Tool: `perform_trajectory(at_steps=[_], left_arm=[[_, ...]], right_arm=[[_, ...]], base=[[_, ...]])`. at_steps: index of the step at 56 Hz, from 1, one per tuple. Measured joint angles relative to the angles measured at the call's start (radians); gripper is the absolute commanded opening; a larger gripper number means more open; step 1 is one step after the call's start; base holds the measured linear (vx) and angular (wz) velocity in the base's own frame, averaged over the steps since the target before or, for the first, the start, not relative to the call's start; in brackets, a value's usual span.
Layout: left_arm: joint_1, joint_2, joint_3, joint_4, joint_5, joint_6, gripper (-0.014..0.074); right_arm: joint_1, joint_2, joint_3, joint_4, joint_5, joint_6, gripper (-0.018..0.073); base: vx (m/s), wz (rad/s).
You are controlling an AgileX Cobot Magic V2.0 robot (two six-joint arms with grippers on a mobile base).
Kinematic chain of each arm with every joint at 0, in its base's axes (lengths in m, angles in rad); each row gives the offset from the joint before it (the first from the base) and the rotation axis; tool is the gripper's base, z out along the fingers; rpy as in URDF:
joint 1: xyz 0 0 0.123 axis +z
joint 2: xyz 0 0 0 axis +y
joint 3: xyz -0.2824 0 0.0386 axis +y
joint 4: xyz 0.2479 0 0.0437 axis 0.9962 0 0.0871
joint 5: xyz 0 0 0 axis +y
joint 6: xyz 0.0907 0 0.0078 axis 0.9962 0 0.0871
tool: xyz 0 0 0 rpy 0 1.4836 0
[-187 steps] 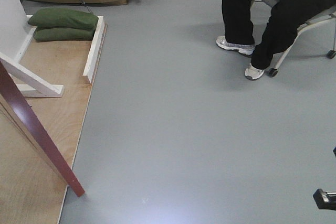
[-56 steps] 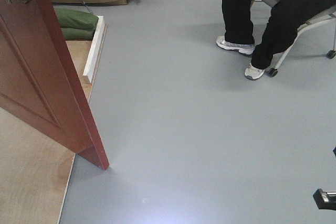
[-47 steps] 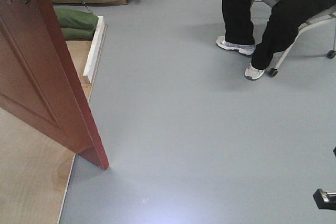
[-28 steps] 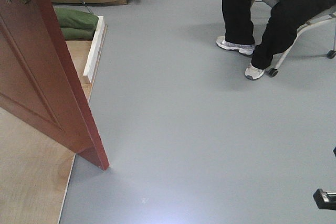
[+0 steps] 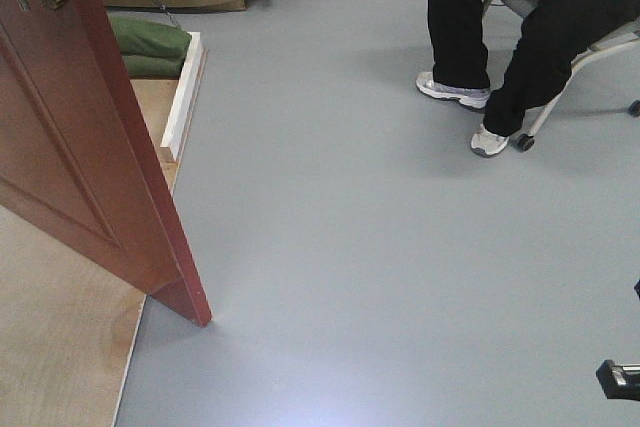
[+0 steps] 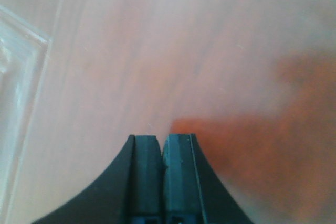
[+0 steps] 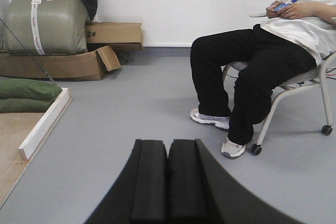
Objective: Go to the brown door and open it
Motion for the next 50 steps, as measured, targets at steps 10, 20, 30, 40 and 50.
perform_trajectory(at_steps=[10, 20, 30, 40, 50], left_arm=[[0.000, -0.002, 0.000, 0.000, -0.005, 0.000, -0.0006], [0.003, -0.003, 0.000, 0.000, -0.017, 0.000, -0.0006], [0.003, -0.007, 0.000, 0.000, -0.012, 0.000, -0.0006], [0.002, -0.006, 0.000, 0.000, 0.002, 0.000, -0.0006], [0.002, -0.006, 0.000, 0.000, 0.002, 0.000, -0.0006]], right_arm=[[0.000, 0.000, 0.000, 0.000, 0.000, 0.000, 0.0000], [0.000, 0.000, 0.000, 0.000, 0.000, 0.000, 0.0000], [0.000, 0.000, 0.000, 0.000, 0.000, 0.000, 0.0000], [0.000, 0.000, 0.000, 0.000, 0.000, 0.000, 0.0000], [0.000, 0.000, 0.000, 0.000, 0.000, 0.000, 0.0000]], base=[[0.09, 0.03], [0.12, 0.00], [0.14, -0.03], [0.15, -0.02], [0.15, -0.03]])
